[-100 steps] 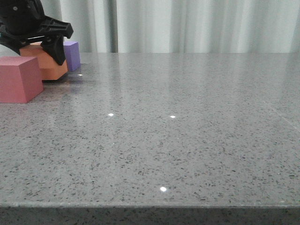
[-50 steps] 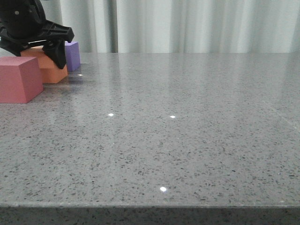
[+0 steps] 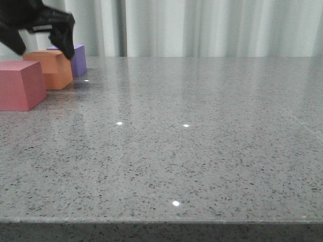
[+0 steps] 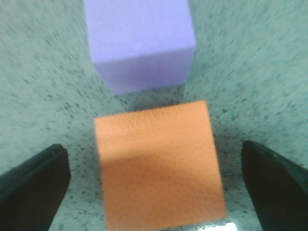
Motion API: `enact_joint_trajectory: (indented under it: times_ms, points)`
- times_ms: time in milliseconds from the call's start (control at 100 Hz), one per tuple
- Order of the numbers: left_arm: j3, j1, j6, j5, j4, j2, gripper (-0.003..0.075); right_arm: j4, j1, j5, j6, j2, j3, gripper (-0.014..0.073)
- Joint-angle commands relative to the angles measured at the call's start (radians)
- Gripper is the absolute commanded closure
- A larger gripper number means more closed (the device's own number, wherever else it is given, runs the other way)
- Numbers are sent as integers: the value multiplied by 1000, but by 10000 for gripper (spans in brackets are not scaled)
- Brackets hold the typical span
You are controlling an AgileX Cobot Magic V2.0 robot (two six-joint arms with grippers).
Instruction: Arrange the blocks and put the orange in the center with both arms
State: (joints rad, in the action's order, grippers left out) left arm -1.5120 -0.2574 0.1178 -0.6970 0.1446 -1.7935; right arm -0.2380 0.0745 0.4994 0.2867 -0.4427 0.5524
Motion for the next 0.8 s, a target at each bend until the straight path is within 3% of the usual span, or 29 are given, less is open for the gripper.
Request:
enact_joint_trajectory:
  times_ms: [0, 310, 790]
  points:
    - [-26, 0, 1, 42, 6, 115, 39, -24, -7, -65, 0, -4, 25, 662]
    - [58, 5, 1, 79, 6, 372, 41, -24, -7, -65, 0, -4, 25, 662]
    - [594, 25, 1, 323, 2, 933, 41, -24, -7, -65, 0, -4, 25, 662]
